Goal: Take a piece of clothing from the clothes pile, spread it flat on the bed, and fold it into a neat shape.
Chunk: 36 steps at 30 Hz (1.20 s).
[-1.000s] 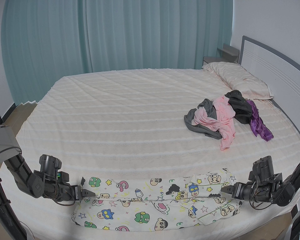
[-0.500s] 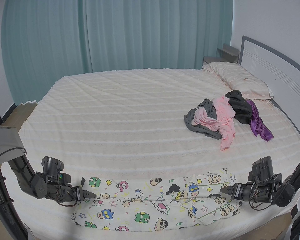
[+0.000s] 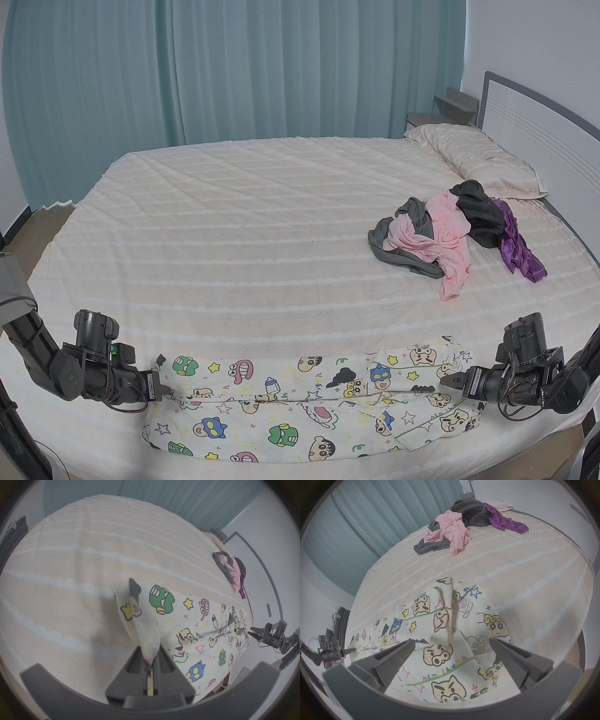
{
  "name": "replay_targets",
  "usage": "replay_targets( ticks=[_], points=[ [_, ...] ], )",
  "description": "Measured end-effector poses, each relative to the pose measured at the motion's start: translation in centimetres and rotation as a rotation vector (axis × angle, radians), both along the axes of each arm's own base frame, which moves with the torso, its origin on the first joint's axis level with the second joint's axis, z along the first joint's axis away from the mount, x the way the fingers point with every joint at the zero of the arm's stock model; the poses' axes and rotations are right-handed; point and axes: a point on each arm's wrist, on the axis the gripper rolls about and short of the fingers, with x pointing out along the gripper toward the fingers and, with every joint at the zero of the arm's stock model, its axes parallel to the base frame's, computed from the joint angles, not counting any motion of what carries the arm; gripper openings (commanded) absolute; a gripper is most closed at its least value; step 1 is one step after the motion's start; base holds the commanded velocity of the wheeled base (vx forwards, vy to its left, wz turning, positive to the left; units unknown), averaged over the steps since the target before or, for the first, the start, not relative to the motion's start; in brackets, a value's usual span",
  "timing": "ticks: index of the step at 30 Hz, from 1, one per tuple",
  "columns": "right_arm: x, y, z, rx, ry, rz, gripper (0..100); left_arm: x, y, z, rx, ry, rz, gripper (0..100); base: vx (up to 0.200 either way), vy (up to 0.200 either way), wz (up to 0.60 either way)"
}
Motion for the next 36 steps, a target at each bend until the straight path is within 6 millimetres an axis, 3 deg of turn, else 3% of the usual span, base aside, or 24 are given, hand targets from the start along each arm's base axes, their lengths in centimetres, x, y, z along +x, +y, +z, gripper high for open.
replay_targets(
  ticks=[7, 23, 28, 36],
  points=[
    [0.0, 0.0, 0.0, 0.001, -0.003, 0.0, 100, -0.5, 0.4, 1.2, 0.011, -0.039, 0.023, 0, 0.0, 0.0, 0.0],
    [0.0, -0.1, 0.1, 0.003, -0.005, -0.005, 100, -1.0, 3.7, 4.3, 0.016, -0.02, 0.15, 0, 0.0, 0.0, 0.0],
    [0.0, -0.1, 0.1, 0.003, -0.007, -0.008, 100, -0.7, 5.7, 6.2, 0.056, -0.079, 0.153, 0, 0.0, 0.0, 0.0],
    [0.1, -0.2, 0.2, 0.004, -0.009, -0.01, 100, -1.4, 9.8, 7.4, 0.108, -0.115, 0.237, 0, 0.0, 0.0, 0.0]
  ],
)
